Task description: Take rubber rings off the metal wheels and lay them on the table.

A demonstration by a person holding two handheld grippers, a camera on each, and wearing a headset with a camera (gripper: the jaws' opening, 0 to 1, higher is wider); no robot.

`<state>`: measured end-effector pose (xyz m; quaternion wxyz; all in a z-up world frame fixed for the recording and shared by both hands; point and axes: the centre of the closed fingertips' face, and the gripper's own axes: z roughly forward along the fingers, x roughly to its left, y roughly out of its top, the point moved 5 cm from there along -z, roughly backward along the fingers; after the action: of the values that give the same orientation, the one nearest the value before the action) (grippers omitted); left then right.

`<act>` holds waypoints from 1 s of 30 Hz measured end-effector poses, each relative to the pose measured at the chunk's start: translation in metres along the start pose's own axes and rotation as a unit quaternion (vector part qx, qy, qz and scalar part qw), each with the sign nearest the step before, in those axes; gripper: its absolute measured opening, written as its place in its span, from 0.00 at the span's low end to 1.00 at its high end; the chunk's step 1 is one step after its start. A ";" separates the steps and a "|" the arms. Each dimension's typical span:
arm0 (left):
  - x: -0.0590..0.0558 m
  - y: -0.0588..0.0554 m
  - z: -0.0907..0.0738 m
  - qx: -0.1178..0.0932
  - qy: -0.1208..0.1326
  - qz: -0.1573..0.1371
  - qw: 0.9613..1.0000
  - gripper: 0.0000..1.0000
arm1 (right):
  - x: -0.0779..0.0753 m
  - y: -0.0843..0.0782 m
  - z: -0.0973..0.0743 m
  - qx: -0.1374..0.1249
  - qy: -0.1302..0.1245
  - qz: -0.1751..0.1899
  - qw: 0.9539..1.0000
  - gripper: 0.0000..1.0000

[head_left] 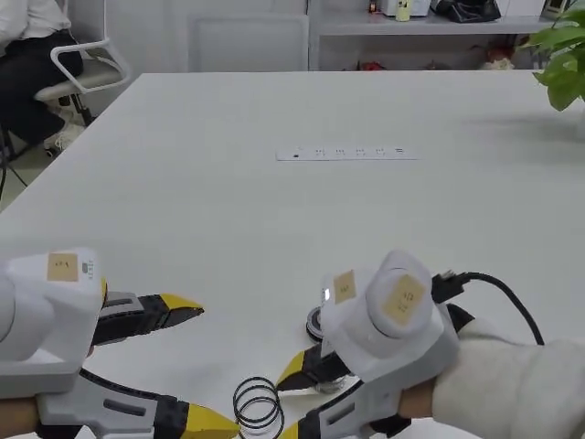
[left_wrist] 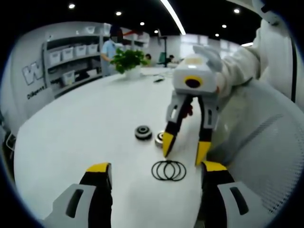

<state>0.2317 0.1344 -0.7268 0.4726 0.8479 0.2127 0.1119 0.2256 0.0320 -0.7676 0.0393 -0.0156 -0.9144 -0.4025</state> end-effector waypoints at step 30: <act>0.009 0.067 -0.007 -0.040 -0.018 0.059 0.997 0.79 | -0.052 0.007 -0.046 -0.088 -0.094 0.084 0.988 0.32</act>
<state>0.2545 0.1130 -0.6664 0.5024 0.8414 0.1486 0.1325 0.2806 0.0031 -0.7359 -0.0141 -0.1336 -0.8704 -0.4736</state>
